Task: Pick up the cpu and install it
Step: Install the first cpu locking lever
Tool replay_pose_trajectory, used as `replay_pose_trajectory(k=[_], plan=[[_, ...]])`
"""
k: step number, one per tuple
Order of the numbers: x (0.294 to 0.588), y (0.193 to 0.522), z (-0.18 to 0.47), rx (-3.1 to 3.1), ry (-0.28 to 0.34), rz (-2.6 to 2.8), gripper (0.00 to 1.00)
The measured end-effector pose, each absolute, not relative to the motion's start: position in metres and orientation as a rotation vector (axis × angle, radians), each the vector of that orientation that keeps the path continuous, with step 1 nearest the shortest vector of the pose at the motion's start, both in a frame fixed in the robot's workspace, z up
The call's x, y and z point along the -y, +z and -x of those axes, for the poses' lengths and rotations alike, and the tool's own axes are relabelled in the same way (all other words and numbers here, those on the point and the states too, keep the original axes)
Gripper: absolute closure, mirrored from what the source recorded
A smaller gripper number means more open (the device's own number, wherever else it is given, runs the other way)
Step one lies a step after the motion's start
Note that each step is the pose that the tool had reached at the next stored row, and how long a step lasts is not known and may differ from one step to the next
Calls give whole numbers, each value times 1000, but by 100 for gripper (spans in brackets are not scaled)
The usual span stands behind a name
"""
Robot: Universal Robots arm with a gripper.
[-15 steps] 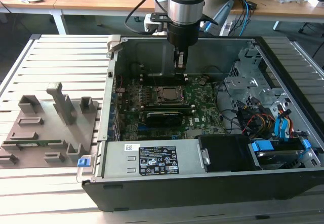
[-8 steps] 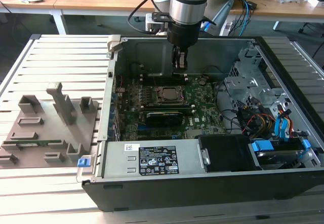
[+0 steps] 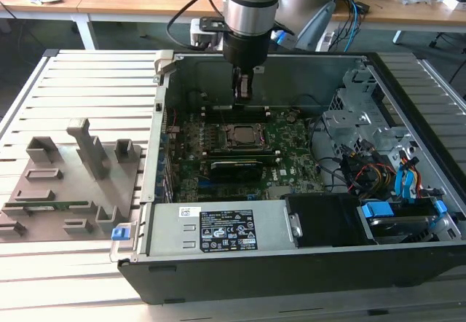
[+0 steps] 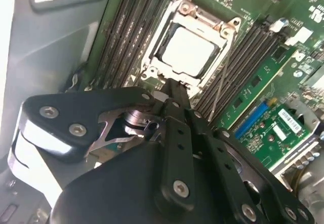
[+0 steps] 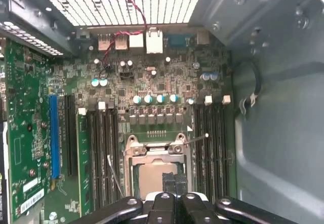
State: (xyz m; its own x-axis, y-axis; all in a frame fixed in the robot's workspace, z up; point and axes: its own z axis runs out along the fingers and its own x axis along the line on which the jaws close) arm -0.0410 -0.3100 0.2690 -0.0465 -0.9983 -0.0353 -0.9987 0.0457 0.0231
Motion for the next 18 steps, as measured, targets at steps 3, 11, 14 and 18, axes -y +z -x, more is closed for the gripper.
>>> replay_pose_trajectory(k=[3,11,14,18], plan=[[310,269,41,-2264,64,2164,89],[310,269,71,-2261,59,2161,89],[308,269,85,-2260,58,2161,89],[306,276,89,-2259,56,2160,89]])
